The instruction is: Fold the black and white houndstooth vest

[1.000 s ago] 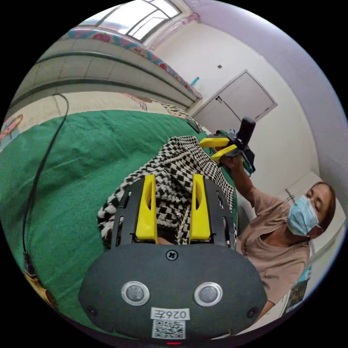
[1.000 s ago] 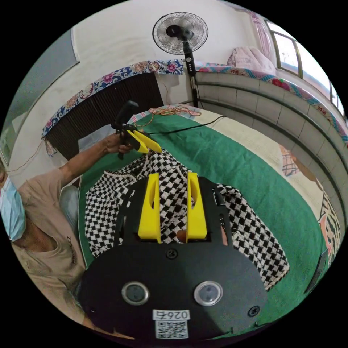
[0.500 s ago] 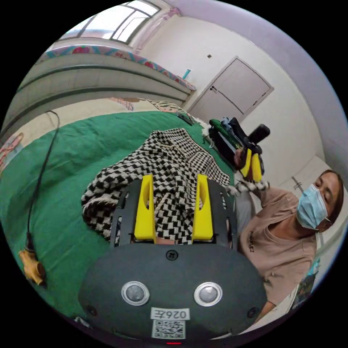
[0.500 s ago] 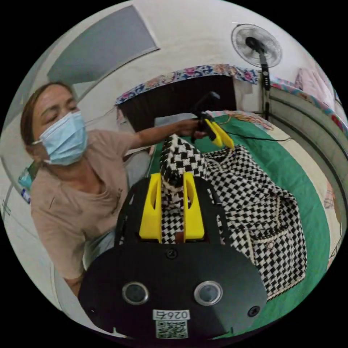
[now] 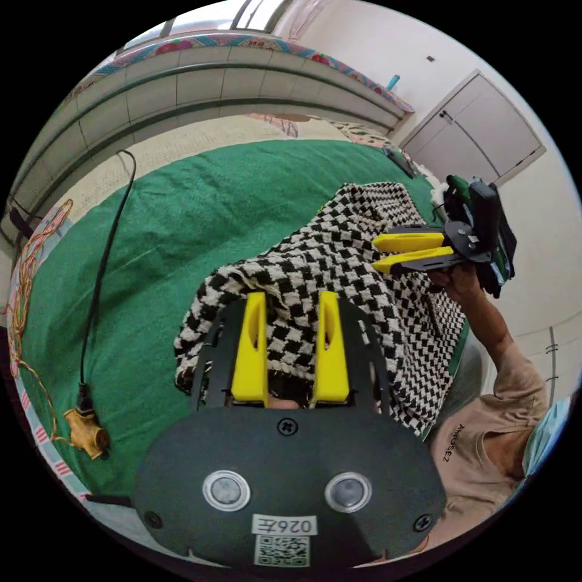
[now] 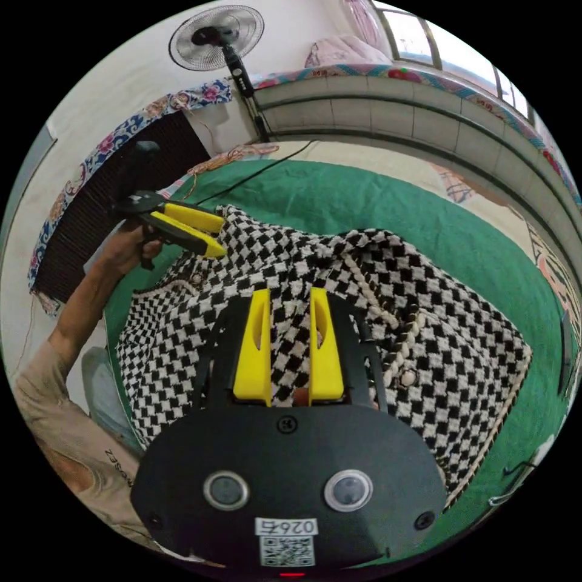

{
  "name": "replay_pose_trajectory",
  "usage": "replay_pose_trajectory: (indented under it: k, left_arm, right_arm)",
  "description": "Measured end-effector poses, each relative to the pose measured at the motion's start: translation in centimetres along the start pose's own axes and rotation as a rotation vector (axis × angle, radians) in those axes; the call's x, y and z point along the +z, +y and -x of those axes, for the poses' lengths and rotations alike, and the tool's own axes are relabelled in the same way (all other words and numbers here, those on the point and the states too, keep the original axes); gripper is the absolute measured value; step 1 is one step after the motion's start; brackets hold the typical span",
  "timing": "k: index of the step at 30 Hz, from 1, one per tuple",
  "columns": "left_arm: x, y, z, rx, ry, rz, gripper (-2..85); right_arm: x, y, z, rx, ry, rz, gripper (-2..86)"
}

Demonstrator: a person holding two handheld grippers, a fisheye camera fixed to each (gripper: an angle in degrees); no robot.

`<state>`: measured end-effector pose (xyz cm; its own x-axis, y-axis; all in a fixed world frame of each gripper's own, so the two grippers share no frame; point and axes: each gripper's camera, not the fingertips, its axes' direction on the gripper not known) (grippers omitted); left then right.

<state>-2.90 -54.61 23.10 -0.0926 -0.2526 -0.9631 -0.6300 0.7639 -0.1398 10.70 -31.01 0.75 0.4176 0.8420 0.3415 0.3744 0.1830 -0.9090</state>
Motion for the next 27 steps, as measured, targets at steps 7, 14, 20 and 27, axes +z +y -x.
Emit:
replay_pose_trajectory:
  k: [7, 14, 20, 27]
  left_arm:
    - [-4.8, -3.5, 1.5, -0.029, 0.119, -0.132, 3.3]
    - [-6.1, -3.0, 5.3, -0.316, 0.225, -0.443, 4.2]
    - [-5.2, 0.6, -4.8, 0.011, 0.146, -0.409, -0.8]
    - [2.7, -1.0, -13.3, 0.117, -0.061, -0.019, -1.0]
  right_arm:
    - [-5.4, -2.2, -1.0, 0.017, -0.144, -0.136, -0.6]
    - [-3.7, -5.9, -6.0, 0.135, -0.017, 0.040, 6.2]
    - [-6.0, 4.7, -0.3, -0.056, -0.104, -0.037, 5.6]
    - [-4.6, 17.8, 7.2, -0.078, -0.070, 0.067, 1.4]
